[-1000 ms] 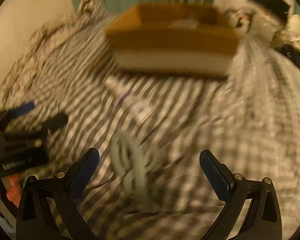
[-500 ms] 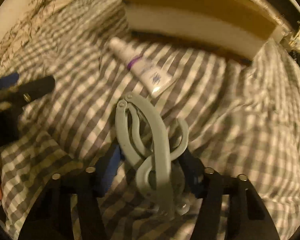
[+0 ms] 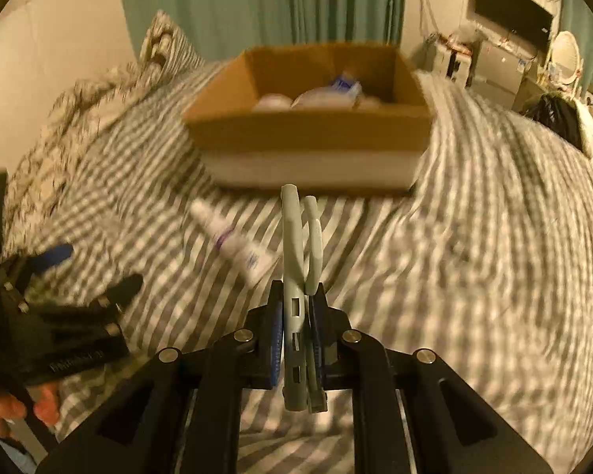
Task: Organize objects
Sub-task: 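Grasp the white tube with the left tool while right tool holds the hook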
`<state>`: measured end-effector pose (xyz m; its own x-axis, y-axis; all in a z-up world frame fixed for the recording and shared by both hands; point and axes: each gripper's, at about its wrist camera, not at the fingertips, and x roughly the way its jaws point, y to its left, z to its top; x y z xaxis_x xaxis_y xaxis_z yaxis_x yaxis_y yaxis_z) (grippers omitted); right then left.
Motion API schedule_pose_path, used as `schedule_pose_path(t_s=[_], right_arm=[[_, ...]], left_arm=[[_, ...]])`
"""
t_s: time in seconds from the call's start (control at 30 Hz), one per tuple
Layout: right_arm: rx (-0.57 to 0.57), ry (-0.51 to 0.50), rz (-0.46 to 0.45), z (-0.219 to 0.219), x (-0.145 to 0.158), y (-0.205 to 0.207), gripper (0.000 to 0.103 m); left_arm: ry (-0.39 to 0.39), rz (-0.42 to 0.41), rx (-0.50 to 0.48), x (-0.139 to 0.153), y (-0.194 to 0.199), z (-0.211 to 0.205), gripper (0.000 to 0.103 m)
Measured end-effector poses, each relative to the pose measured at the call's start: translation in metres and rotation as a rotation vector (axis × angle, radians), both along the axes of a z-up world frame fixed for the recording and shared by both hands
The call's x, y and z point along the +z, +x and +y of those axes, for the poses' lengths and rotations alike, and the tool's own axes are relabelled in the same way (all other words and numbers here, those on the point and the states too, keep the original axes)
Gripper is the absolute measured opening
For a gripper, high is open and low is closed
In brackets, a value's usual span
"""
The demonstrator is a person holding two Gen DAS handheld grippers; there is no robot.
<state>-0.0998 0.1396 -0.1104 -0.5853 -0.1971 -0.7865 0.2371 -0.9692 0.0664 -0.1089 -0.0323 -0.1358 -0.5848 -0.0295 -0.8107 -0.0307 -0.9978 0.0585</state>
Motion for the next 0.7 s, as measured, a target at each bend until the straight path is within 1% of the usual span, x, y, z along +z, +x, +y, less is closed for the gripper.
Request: schedule_pose_path(t_s=[0.1,0.2,0.27,0.33,0.43,0.47,0.5,0.53,0.57,0.6,0.63,0.7], right_arm=[[-0.037,-0.001,0.024,0.02,0.012,-0.017,0.012],[-0.079,-0.007,0.035,0.039,0.015,-0.028,0.012],[-0.106,-0.026,0.02,0.049,0.006,-0.033,0.012],[-0.115,-0.051,-0.019,0.054,-0.01,-0.036,0.012],[-0.117,-0.069,-0.071,0.057,-0.026,-0.039,0.012],[-0.108,-0.068,-0.072,0.056,-0.027,-0.04,0.012],[-0.098,-0.065,-0.069,0.053,-0.027,-0.04,0.012],[-0.087,-0.062,-0.066,0.051,-0.027,-0.04,0.012],[-0.077,-0.059,-0.066,0.048,-0.029,-0.04,0.012],[-0.073,-0.055,-0.071,0.046,-0.03,-0.041,0.012],[-0.071,-0.051,-0.077,0.045,-0.033,-0.042,0.012],[-0.073,-0.047,-0.08,0.045,-0.034,-0.042,0.012]], left_arm=[[-0.019,0.017,-0.009,0.0,-0.014,0.02,0.103],[-0.04,0.026,-0.003,-0.008,-0.034,0.042,0.103],[-0.031,0.011,0.014,-0.016,-0.046,0.05,0.103],[-0.005,-0.012,0.04,-0.026,-0.061,0.053,0.103],[0.03,-0.038,0.069,-0.04,-0.078,0.053,0.098],[0.035,-0.048,0.074,-0.045,-0.083,0.053,0.09],[0.039,-0.062,0.077,-0.05,-0.087,0.052,0.077],[0.051,-0.082,0.075,-0.055,-0.09,0.051,0.069],[0.073,-0.101,0.066,-0.059,-0.092,0.05,0.057],[0.088,-0.107,0.064,-0.061,-0.092,0.048,0.05],[0.09,-0.097,0.073,-0.059,-0.089,0.046,0.044],[0.1,-0.094,0.058,-0.054,-0.083,0.042,0.026]])
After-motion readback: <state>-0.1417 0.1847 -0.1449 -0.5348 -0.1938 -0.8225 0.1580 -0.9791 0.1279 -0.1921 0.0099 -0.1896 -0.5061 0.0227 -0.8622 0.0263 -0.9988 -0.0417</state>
